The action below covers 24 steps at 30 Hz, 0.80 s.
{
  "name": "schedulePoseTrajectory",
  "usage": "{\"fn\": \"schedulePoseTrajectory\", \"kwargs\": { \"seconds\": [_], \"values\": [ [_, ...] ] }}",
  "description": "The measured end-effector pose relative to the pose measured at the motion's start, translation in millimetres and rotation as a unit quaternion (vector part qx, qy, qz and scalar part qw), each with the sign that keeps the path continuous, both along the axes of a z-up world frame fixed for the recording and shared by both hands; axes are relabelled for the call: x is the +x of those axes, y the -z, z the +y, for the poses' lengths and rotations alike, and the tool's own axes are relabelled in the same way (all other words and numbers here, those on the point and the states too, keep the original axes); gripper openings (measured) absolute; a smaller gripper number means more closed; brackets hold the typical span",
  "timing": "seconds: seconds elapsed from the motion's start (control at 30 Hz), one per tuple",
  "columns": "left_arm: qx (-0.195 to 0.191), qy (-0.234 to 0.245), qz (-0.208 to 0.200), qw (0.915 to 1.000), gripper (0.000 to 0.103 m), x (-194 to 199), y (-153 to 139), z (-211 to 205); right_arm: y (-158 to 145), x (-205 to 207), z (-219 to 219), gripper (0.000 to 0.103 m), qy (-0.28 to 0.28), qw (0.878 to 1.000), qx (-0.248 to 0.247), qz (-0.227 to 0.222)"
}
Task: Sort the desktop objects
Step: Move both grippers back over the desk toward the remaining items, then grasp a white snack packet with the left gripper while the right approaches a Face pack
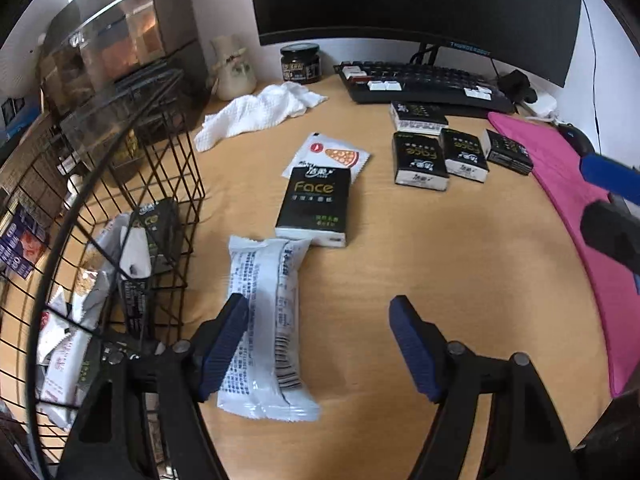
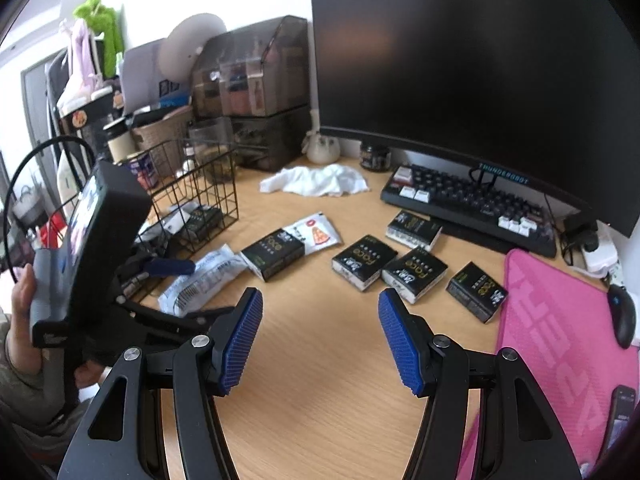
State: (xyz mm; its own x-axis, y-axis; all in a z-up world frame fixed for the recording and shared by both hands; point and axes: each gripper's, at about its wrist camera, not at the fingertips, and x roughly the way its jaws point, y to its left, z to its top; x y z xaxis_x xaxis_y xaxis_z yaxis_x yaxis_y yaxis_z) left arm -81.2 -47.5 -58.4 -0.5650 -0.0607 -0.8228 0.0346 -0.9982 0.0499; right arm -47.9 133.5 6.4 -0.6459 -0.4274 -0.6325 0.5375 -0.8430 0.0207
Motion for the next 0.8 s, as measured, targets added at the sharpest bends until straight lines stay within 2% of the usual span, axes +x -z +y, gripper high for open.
{"fn": "schedulePoseTrajectory", "kwargs": {
  "seconds": [0.17, 0.37, 0.57, 0.67, 0.8],
  "values": [
    [-0.033, 0.0, -0.004, 0.9995, 0.076, -2.8, 7.7, 3.4, 10.7, -5.6, -3.6, 0.06, -0.001, 1.0, -0.001, -0.014],
    [0.006, 0.009, -0.008, 0.9999, 0.076, -3.2, 6.2, 0.0, 12.8, -3.9, -8.4, 0.06, -0.007, 1.0, -0.002, -0.016],
    [0.047, 0.067, -0.021, 0.9965, 0.076, 3.3, 4.2, 22.1, 9.7, -2.3, -7.5, 0.06, -0.004, 1.0, -0.004, -0.014],
    [0.049, 0.056, -0.011, 0.9972, 0.076, 4.3, -0.3, 21.2, 8.5, -1.8, -6.4, 0.06, -0.004, 1.0, -0.006, -0.012],
    [0.05, 0.032, -0.023, 0.998, 0.077, -2.2, 6.6, 11.4, 12.8, -7.4, -4.4, 0.06, 0.001, 1.0, -0.005, -0.019]
  ]
}}
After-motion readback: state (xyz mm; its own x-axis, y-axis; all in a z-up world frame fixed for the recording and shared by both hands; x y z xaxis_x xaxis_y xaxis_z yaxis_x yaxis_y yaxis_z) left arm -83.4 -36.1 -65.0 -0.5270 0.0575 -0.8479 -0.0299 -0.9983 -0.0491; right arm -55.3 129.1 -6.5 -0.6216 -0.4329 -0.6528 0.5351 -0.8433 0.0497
